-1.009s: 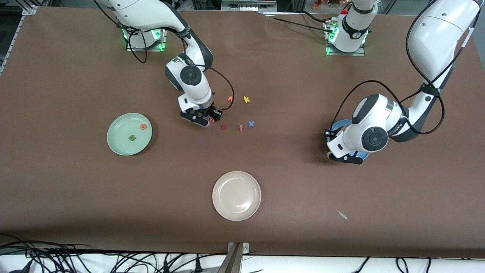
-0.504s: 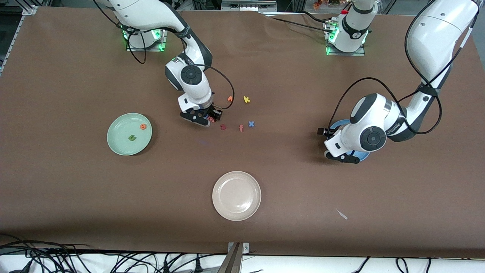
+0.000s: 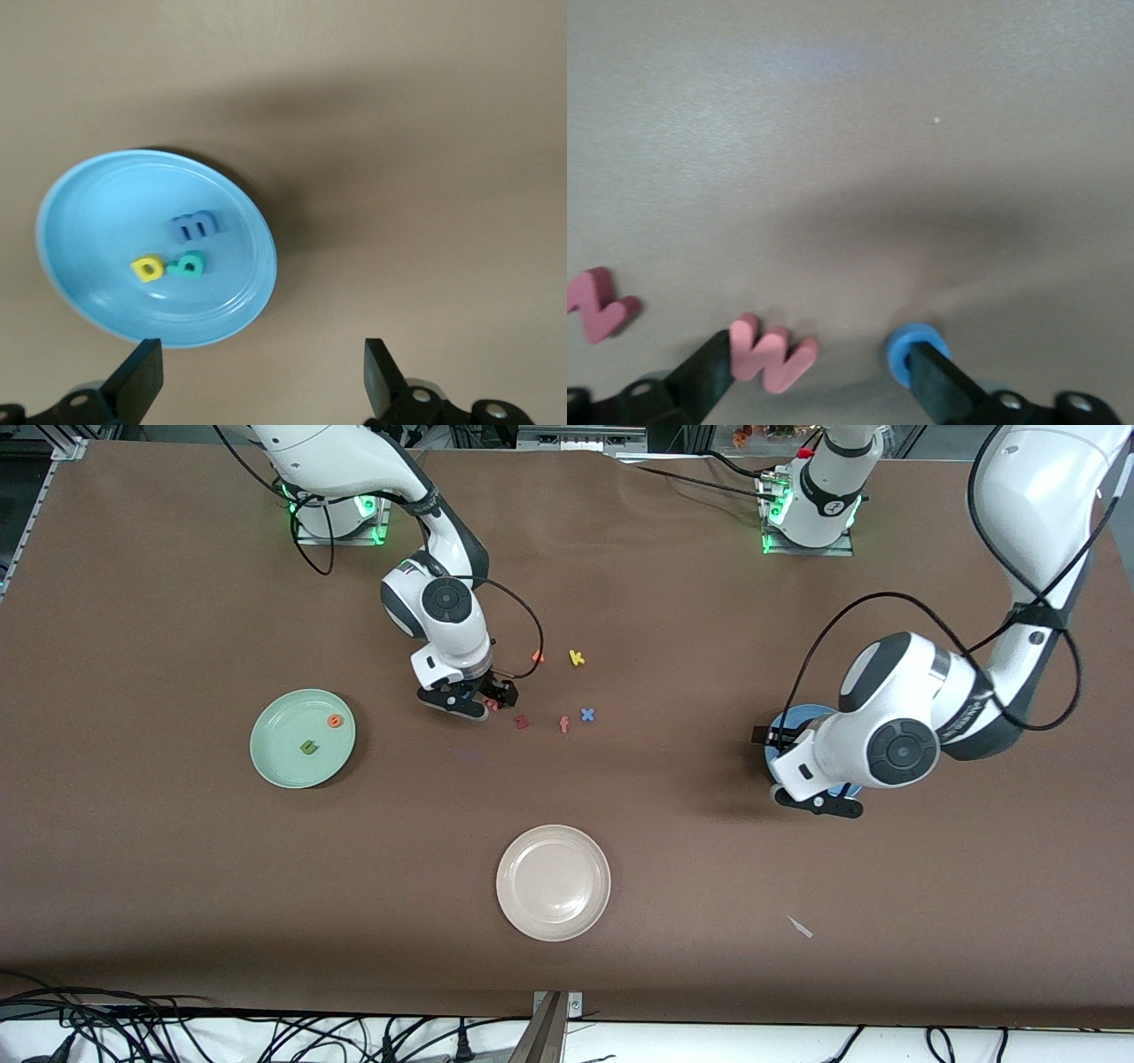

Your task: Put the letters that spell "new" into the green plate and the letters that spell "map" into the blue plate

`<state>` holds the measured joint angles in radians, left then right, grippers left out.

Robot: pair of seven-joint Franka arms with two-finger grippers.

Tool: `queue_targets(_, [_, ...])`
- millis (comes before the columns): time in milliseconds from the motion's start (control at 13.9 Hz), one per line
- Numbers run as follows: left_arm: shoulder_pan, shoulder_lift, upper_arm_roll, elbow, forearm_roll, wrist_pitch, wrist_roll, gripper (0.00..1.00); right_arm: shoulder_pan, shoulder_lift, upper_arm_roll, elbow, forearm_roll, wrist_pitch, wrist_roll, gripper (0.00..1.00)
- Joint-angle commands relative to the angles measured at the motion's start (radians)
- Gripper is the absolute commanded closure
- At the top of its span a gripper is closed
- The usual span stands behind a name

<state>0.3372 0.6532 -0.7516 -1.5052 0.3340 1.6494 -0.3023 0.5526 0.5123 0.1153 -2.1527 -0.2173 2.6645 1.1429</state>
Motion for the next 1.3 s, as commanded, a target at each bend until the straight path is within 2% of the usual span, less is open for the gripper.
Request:
queue_targets(0, [-0.018, -0.020, -0.023, 0.088, -0.021, -0.089, 0.025, 0.00, 0.009, 0.006, -0.016, 0.000, -0.016, 0.006, -0.003, 0.00])
queue_targets(216, [-0.020, -0.101, -0.049, 0.117, -0.021, -0.143, 0.025, 0.00, 0.009, -0.003, -0.014, 0.020, -0.004, -0.011, 0.027, 0.00])
queue_targets(504, [-0.044, -0.245, -0.032, 0.129, -0.055, -0.163, 0.055, 0.00, 0.010, -0.032, -0.006, 0.100, -0.004, -0.190, 0.066, 0.00])
queue_targets(648, [-0.088, -0.331, 0.061, 0.109, -0.100, -0.151, 0.058, 0.00, 0.019, -0.031, 0.004, 0.105, 0.028, -0.190, 0.087, 0.00])
queue_targets(865, [-0.202, -0.430, 0.300, 0.018, -0.284, -0.059, 0.080, 0.00, 0.038, -0.003, 0.007, 0.108, 0.029, -0.166, 0.141, 0.01])
queue_targets(1081, [-0.308, -0.536, 0.460, -0.122, -0.306, 0.079, 0.164, 0.00, 0.059, 0.012, 0.007, 0.099, 0.024, -0.117, 0.155, 0.01])
queue_targets(1225, [-0.377, -0.602, 0.576, -0.205, -0.309, 0.125, 0.164, 0.00, 0.059, 0.014, 0.006, 0.097, 0.019, -0.117, 0.153, 0.04])
